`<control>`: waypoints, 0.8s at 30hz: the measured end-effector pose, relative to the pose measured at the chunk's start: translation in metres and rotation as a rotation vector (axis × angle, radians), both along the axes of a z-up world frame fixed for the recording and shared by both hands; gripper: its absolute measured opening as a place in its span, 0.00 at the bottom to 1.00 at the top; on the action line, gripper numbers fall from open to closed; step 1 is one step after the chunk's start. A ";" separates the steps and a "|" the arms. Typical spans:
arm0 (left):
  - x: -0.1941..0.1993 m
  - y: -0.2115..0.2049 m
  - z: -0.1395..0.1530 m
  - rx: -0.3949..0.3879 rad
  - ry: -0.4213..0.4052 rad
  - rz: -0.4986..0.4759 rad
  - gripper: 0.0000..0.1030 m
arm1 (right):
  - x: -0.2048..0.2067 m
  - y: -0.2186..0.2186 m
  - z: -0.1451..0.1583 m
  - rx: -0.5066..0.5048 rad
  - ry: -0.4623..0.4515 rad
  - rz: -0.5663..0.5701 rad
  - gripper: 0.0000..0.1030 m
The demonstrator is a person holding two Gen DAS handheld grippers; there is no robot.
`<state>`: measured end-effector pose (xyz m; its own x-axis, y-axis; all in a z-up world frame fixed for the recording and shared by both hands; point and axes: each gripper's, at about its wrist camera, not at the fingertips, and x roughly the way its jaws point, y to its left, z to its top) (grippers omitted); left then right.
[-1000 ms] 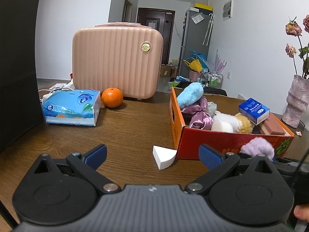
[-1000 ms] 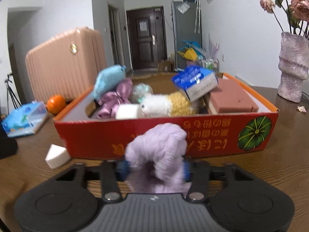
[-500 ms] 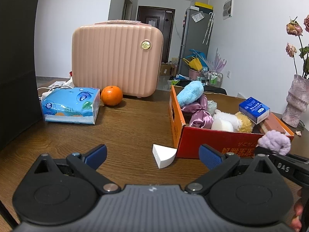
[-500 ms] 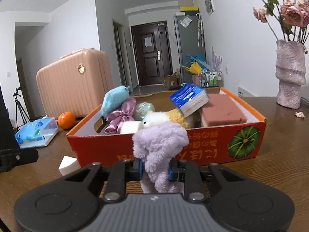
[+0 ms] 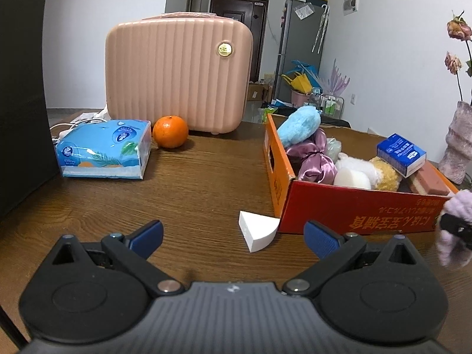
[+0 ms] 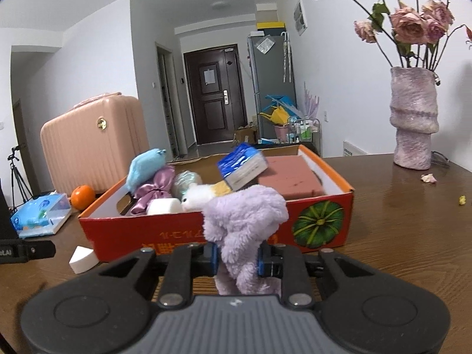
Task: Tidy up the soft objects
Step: 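Lift the lavender towel with the right gripper toward the box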
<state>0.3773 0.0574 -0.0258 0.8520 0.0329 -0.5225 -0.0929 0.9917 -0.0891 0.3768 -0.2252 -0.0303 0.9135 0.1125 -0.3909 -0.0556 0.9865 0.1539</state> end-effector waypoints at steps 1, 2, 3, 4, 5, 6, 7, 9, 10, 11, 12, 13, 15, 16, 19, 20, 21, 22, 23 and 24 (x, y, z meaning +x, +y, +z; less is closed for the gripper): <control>0.002 0.000 -0.001 0.003 0.002 -0.001 1.00 | -0.001 -0.003 0.000 0.001 -0.003 -0.005 0.21; 0.004 0.000 -0.002 0.008 0.004 -0.001 1.00 | -0.002 -0.005 0.001 0.001 -0.006 -0.009 0.21; 0.006 0.001 -0.002 0.012 0.008 0.000 1.00 | -0.002 -0.007 0.001 0.003 -0.008 -0.013 0.21; 0.007 0.000 -0.003 0.015 0.012 -0.001 1.00 | -0.003 -0.009 0.001 0.004 -0.010 -0.018 0.21; 0.010 0.001 -0.004 0.019 0.017 -0.002 1.00 | -0.003 -0.010 0.001 0.005 -0.012 -0.023 0.21; 0.012 0.001 -0.005 0.023 0.022 -0.003 1.00 | -0.004 -0.012 0.001 0.006 -0.014 -0.027 0.21; 0.014 0.001 -0.006 0.027 0.025 -0.002 1.00 | -0.004 -0.014 0.002 0.008 -0.015 -0.031 0.21; 0.018 0.001 -0.007 0.034 0.035 -0.006 1.00 | -0.004 -0.017 0.002 0.009 -0.017 -0.037 0.21; 0.020 0.001 -0.008 0.034 0.038 -0.010 1.00 | -0.004 -0.018 0.002 0.009 -0.018 -0.040 0.21; 0.022 0.002 -0.009 0.035 0.042 -0.016 1.00 | -0.005 -0.019 0.002 0.010 -0.019 -0.043 0.21; 0.024 0.002 -0.009 0.037 0.047 -0.020 1.00 | -0.005 -0.019 0.003 0.010 -0.021 -0.045 0.21; 0.025 0.002 -0.010 0.038 0.051 -0.024 1.00 | -0.005 -0.020 0.003 0.010 -0.023 -0.047 0.21; 0.028 0.003 -0.011 0.037 0.057 -0.030 1.00 | -0.006 -0.021 0.003 0.010 -0.026 -0.052 0.21; 0.029 0.003 -0.012 0.035 0.060 -0.033 1.00 | -0.007 -0.022 0.004 0.009 -0.028 -0.055 0.21; 0.034 0.005 -0.014 0.031 0.066 -0.052 1.00 | -0.007 -0.024 0.003 0.010 -0.029 -0.060 0.21; 0.035 0.004 -0.014 0.035 0.066 -0.056 1.00 | -0.007 -0.024 0.003 0.011 -0.028 -0.060 0.21; 0.037 0.004 -0.015 0.039 0.067 -0.061 1.00 | -0.007 -0.024 0.003 0.012 -0.027 -0.059 0.21; 0.039 0.004 -0.016 0.044 0.069 -0.067 1.00 | -0.007 -0.024 0.003 0.012 -0.027 -0.058 0.21; 0.041 0.004 -0.017 0.047 0.073 -0.075 1.00 | -0.007 -0.024 0.003 0.012 -0.027 -0.058 0.21; 0.043 0.003 -0.018 0.048 0.078 -0.083 1.00 | -0.007 -0.024 0.003 0.012 -0.026 -0.058 0.21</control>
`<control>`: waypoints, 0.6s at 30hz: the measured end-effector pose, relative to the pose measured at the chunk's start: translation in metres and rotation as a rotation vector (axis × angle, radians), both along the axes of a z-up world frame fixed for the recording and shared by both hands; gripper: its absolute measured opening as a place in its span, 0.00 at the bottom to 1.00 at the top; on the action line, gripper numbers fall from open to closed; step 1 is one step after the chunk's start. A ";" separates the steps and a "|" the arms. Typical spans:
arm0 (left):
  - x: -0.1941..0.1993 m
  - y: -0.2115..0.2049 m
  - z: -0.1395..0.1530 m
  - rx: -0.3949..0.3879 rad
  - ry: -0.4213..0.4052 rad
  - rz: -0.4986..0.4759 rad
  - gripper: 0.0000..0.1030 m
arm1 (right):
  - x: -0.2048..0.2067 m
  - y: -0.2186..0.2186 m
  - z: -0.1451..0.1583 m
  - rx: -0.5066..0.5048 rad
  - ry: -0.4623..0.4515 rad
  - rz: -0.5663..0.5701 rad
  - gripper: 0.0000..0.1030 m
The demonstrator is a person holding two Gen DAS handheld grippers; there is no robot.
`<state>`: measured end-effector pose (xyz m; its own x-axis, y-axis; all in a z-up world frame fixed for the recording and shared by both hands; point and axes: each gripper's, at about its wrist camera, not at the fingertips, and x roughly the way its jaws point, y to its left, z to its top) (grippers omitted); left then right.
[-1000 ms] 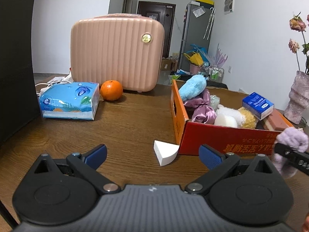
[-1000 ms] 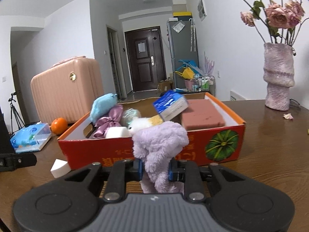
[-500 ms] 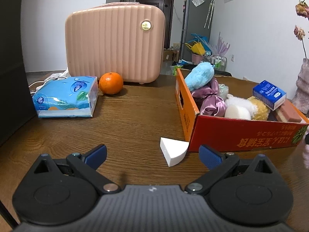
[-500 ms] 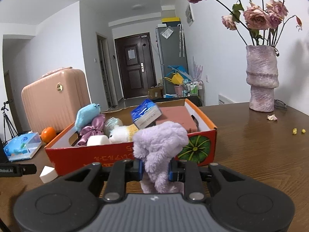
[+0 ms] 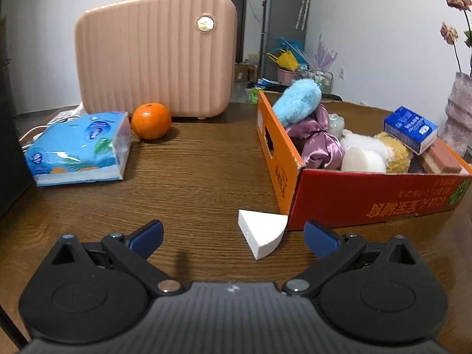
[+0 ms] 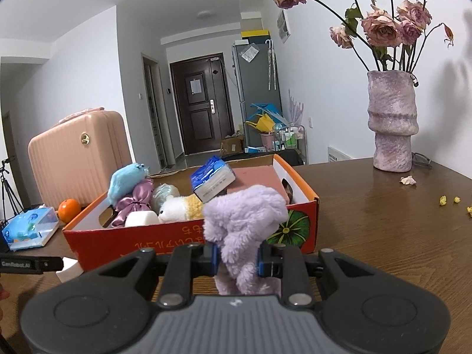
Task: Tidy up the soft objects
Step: 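Lift the lavender towel with the right gripper toward the box, then grasp the white triangular sponge with the left gripper while the right gripper holds the towel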
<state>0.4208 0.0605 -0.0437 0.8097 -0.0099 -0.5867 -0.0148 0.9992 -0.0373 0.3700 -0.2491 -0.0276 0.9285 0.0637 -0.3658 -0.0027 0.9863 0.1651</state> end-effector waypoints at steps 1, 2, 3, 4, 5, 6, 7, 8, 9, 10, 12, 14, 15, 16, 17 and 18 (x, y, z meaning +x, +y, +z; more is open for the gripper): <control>0.002 -0.001 -0.001 0.002 0.005 -0.009 1.00 | 0.000 0.000 0.000 0.001 0.001 0.000 0.21; 0.004 -0.001 -0.002 0.006 0.009 -0.018 1.00 | 0.000 0.000 0.000 0.001 0.003 0.000 0.21; 0.007 -0.003 -0.003 0.013 0.013 -0.028 1.00 | 0.000 0.001 -0.001 0.002 0.005 0.000 0.21; 0.009 -0.004 -0.004 0.020 0.015 -0.036 1.00 | 0.000 0.001 -0.001 0.003 0.008 0.000 0.22; 0.010 -0.006 -0.005 0.025 0.015 -0.043 1.00 | 0.001 0.001 -0.002 0.004 0.010 0.000 0.22; 0.012 -0.007 -0.005 0.030 0.014 -0.051 1.00 | 0.001 0.001 -0.002 0.004 0.011 0.000 0.22; 0.014 -0.008 -0.005 0.036 0.011 -0.054 1.00 | 0.001 0.001 -0.002 0.005 0.012 0.001 0.22; 0.016 -0.008 -0.005 0.041 0.010 -0.057 1.00 | 0.002 0.001 -0.002 0.005 0.014 0.002 0.22; 0.017 -0.009 -0.006 0.045 0.010 -0.061 0.96 | 0.002 0.001 -0.002 0.005 0.015 0.002 0.22; 0.019 -0.009 -0.007 0.047 0.016 -0.064 0.88 | 0.002 0.001 -0.003 0.005 0.017 0.003 0.22; 0.023 -0.008 -0.009 0.044 0.036 -0.070 0.78 | 0.005 0.001 -0.004 0.004 0.025 0.004 0.22; 0.026 -0.008 -0.012 0.028 0.057 -0.081 0.67 | 0.007 0.001 -0.006 0.006 0.035 0.005 0.22; 0.027 -0.008 -0.013 0.028 0.063 -0.085 0.59 | 0.007 0.001 -0.006 0.006 0.038 0.005 0.22; 0.027 -0.008 -0.014 0.026 0.067 -0.090 0.51 | 0.007 0.002 -0.007 0.005 0.039 0.004 0.22; 0.027 -0.008 -0.014 0.023 0.069 -0.096 0.48 | 0.007 0.001 -0.007 0.005 0.039 0.004 0.22; 0.027 -0.008 -0.014 0.018 0.070 -0.102 0.39 | 0.007 0.001 -0.007 0.004 0.039 0.005 0.22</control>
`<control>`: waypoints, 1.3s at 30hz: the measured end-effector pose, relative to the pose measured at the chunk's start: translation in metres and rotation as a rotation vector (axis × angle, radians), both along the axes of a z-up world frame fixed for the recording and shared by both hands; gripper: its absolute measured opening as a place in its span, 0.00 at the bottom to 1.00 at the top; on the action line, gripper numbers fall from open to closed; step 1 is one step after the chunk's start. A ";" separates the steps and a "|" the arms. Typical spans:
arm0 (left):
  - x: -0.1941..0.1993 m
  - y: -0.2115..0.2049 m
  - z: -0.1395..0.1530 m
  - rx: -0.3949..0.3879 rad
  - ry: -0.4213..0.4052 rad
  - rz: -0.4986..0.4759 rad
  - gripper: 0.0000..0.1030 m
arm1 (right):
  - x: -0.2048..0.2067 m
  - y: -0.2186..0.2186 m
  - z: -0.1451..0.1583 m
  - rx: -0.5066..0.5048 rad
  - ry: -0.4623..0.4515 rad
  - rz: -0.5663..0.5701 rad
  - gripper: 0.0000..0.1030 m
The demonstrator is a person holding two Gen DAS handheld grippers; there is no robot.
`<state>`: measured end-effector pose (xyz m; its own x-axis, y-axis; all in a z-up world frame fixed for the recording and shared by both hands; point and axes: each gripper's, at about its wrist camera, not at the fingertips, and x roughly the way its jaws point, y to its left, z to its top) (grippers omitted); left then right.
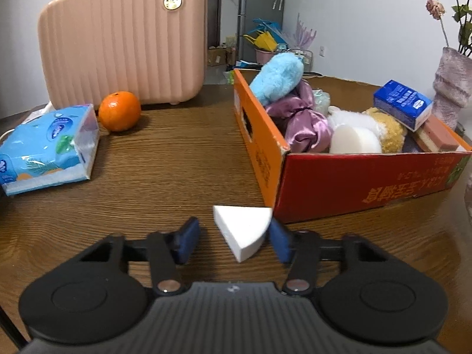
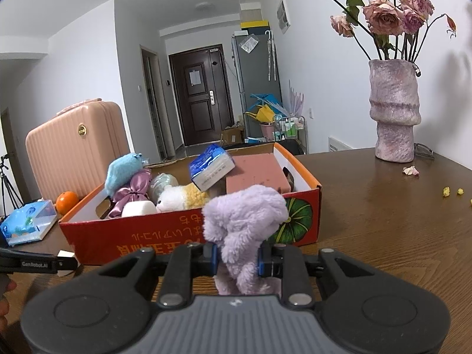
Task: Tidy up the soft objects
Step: 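Grasp the white triangular sponge with the left gripper while the right gripper holds the towel, then carry the white sponge and lavender towel over the box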
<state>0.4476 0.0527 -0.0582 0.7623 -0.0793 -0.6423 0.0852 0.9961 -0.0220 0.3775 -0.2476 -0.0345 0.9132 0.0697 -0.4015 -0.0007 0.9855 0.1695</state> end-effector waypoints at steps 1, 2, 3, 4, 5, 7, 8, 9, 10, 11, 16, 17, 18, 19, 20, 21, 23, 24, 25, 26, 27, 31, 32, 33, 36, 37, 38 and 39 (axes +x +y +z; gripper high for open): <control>0.000 0.000 0.000 -0.007 -0.002 -0.007 0.34 | 0.000 0.000 0.000 -0.001 0.001 0.000 0.22; -0.001 0.000 0.000 -0.013 -0.003 -0.011 0.34 | 0.000 0.000 -0.001 -0.001 0.003 0.001 0.22; -0.001 0.000 0.000 -0.017 -0.002 -0.012 0.32 | 0.001 0.000 -0.001 0.000 0.004 0.000 0.22; -0.001 0.000 0.000 -0.016 -0.004 -0.010 0.32 | 0.001 0.000 -0.001 0.001 0.005 0.000 0.22; -0.002 0.001 0.000 -0.014 -0.005 -0.008 0.31 | 0.001 0.000 -0.001 0.001 0.005 -0.001 0.22; -0.003 0.000 0.001 -0.005 -0.009 -0.002 0.31 | 0.001 0.000 -0.001 0.000 0.008 -0.001 0.22; -0.003 0.000 0.001 -0.006 -0.006 0.001 0.31 | 0.001 0.000 -0.001 -0.001 0.009 -0.001 0.22; -0.004 0.000 0.001 -0.005 -0.008 0.004 0.31 | 0.001 0.000 -0.001 -0.001 0.009 -0.001 0.22; -0.005 0.000 0.002 -0.001 -0.012 0.009 0.31 | 0.001 0.000 -0.001 -0.002 0.009 0.000 0.22; -0.006 0.000 0.002 0.003 -0.017 0.014 0.31 | 0.001 0.000 -0.001 -0.001 0.010 0.001 0.22; -0.011 0.002 0.005 0.016 -0.043 0.041 0.31 | 0.001 0.001 -0.001 -0.003 0.009 0.007 0.22; -0.013 0.002 0.006 0.017 -0.049 0.048 0.31 | 0.001 0.001 -0.001 -0.003 0.008 0.008 0.22; -0.015 0.003 0.007 0.017 -0.055 0.052 0.31 | 0.001 0.001 -0.001 -0.003 0.008 0.008 0.22; -0.017 0.003 0.008 0.017 -0.061 0.055 0.31 | 0.001 0.001 -0.001 -0.002 0.008 0.007 0.22; -0.019 0.003 0.009 0.018 -0.065 0.061 0.31 | 0.001 0.001 -0.001 -0.002 0.008 0.008 0.22; -0.022 0.004 0.010 0.018 -0.069 0.067 0.31 | 0.001 0.001 -0.001 -0.002 0.007 0.008 0.22; -0.026 0.004 0.012 0.014 -0.077 0.072 0.31 | 0.000 0.001 -0.001 -0.003 0.005 0.009 0.22; -0.028 0.003 0.012 0.017 -0.083 0.077 0.31 | 0.000 0.002 0.000 -0.004 0.003 0.009 0.22; -0.031 0.003 0.013 0.019 -0.088 0.082 0.31 | 0.000 0.002 0.000 -0.005 0.000 0.010 0.22; -0.033 0.002 0.014 0.022 -0.095 0.088 0.31 | -0.001 0.002 0.001 -0.005 -0.004 0.011 0.22; -0.035 0.002 0.015 0.025 -0.099 0.092 0.31 | -0.002 0.003 0.001 -0.007 -0.008 0.012 0.22; -0.044 0.002 0.016 0.019 -0.107 0.109 0.31 | -0.005 0.005 0.003 -0.012 -0.024 0.014 0.22; -0.047 0.002 0.017 0.018 -0.112 0.116 0.31 | -0.006 0.005 0.003 -0.012 -0.028 0.014 0.22; -0.050 0.002 0.018 0.017 -0.118 0.122 0.31 | -0.007 0.006 0.004 -0.012 -0.032 0.015 0.22; -0.058 0.003 0.021 0.002 -0.126 0.130 0.31 | -0.011 0.006 0.005 -0.014 -0.043 0.021 0.22; -0.059 0.003 0.022 -0.006 -0.124 0.131 0.31 | -0.011 0.007 0.006 -0.015 -0.047 0.024 0.22; -0.062 0.003 0.022 -0.014 -0.123 0.130 0.31 | -0.013 0.007 0.006 -0.016 -0.051 0.026 0.22; -0.064 0.002 0.023 -0.017 -0.125 0.130 0.31 | -0.014 0.008 0.007 -0.018 -0.055 0.028 0.22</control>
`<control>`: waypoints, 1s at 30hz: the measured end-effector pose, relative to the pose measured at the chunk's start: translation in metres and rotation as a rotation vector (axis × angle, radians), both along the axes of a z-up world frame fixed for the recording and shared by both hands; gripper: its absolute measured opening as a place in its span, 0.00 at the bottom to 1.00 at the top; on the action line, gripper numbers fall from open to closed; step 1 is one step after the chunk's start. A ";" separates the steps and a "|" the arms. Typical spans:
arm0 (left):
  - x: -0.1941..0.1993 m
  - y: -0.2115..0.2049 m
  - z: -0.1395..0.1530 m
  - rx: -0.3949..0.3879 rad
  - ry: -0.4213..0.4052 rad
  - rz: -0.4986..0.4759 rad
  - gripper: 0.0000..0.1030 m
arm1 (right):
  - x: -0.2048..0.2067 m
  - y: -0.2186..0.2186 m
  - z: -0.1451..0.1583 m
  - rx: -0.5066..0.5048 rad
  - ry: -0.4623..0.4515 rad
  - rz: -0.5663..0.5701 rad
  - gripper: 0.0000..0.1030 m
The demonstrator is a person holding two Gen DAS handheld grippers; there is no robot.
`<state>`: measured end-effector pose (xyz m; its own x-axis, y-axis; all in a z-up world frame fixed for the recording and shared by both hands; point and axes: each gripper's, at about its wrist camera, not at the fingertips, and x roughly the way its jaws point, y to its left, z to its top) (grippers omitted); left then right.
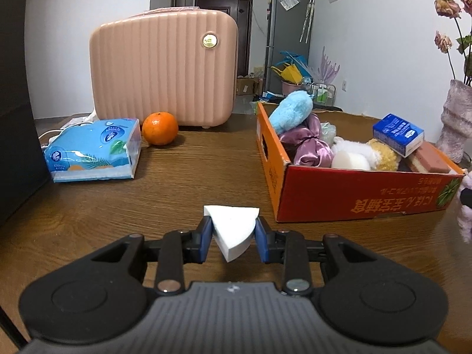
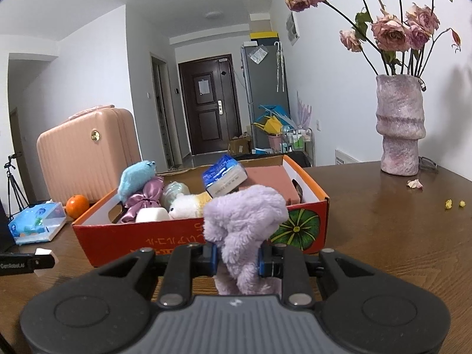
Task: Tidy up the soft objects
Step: 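Carry the white sponge and lavender towel over the box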
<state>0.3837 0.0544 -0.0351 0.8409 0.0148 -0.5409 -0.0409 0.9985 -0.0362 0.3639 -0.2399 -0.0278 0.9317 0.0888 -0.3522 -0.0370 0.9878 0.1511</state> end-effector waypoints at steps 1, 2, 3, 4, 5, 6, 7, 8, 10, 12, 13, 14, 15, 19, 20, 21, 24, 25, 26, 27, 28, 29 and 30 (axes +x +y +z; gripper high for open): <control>-0.002 -0.001 0.001 -0.003 -0.004 0.000 0.31 | -0.001 0.001 0.001 -0.002 -0.004 0.001 0.22; -0.004 -0.002 0.002 -0.006 -0.008 0.000 0.31 | -0.002 0.001 0.001 -0.004 -0.009 0.003 0.22; -0.006 -0.003 0.003 -0.010 -0.011 0.000 0.31 | -0.003 0.002 0.002 -0.006 -0.013 0.005 0.22; -0.007 -0.004 0.004 -0.015 -0.014 0.000 0.31 | -0.004 0.002 0.002 -0.007 -0.017 0.006 0.22; -0.009 -0.005 0.005 -0.020 -0.018 0.001 0.31 | -0.005 0.003 0.003 -0.008 -0.020 0.008 0.22; -0.011 -0.006 0.006 -0.023 -0.021 0.000 0.31 | -0.006 0.003 0.003 -0.009 -0.023 0.009 0.22; -0.013 -0.007 0.007 -0.027 -0.026 -0.002 0.31 | -0.007 0.004 0.004 -0.010 -0.026 0.010 0.22; -0.014 -0.008 0.008 -0.032 -0.028 -0.007 0.31 | -0.008 0.004 0.004 -0.010 -0.029 0.012 0.22; -0.017 -0.011 0.010 -0.046 -0.032 -0.015 0.31 | -0.009 0.005 0.005 -0.010 -0.034 0.014 0.22; -0.020 -0.013 0.012 -0.051 -0.038 -0.019 0.31 | -0.010 0.005 0.005 -0.009 -0.040 0.016 0.22; -0.022 -0.015 0.013 -0.055 -0.041 -0.020 0.31 | -0.011 0.004 0.005 -0.009 -0.043 0.016 0.22; -0.023 -0.016 0.014 -0.059 -0.045 -0.022 0.31 | -0.012 0.005 0.006 -0.009 -0.046 0.017 0.22; -0.024 -0.017 0.015 -0.062 -0.049 -0.022 0.31 | -0.012 0.005 0.006 -0.009 -0.049 0.017 0.22; -0.028 -0.022 0.020 -0.078 -0.067 -0.031 0.31 | -0.015 0.006 0.008 -0.011 -0.064 0.018 0.22; -0.028 -0.024 0.022 -0.084 -0.070 -0.034 0.31 | -0.015 0.007 0.009 -0.012 -0.068 0.018 0.22; -0.029 -0.026 0.023 -0.087 -0.073 -0.037 0.31 | -0.016 0.007 0.009 -0.014 -0.073 0.018 0.22; -0.030 -0.032 0.027 -0.095 -0.089 -0.046 0.31 | -0.017 0.007 0.012 -0.014 -0.087 0.019 0.22; -0.031 -0.034 0.028 -0.097 -0.095 -0.050 0.31 | -0.017 0.007 0.012 -0.015 -0.093 0.020 0.22; -0.032 -0.037 0.030 -0.100 -0.101 -0.053 0.31 | -0.017 0.007 0.013 -0.015 -0.097 0.020 0.22; -0.032 -0.039 0.032 -0.102 -0.106 -0.054 0.31 | -0.018 0.007 0.014 -0.015 -0.101 0.021 0.22; -0.033 -0.041 0.033 -0.103 -0.112 -0.056 0.31 | -0.019 0.007 0.015 -0.013 -0.106 0.023 0.22; -0.033 -0.042 0.035 -0.103 -0.118 -0.058 0.31 | -0.019 0.007 0.015 -0.012 -0.110 0.026 0.22; -0.033 -0.044 0.036 -0.103 -0.124 -0.058 0.31 | -0.020 0.008 0.016 -0.011 -0.116 0.028 0.22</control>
<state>0.3505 0.0102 0.0008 0.8991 -0.0853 -0.4294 0.0274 0.9899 -0.1392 0.3443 -0.2323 -0.0117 0.9633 0.1121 -0.2438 -0.0813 0.9878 0.1329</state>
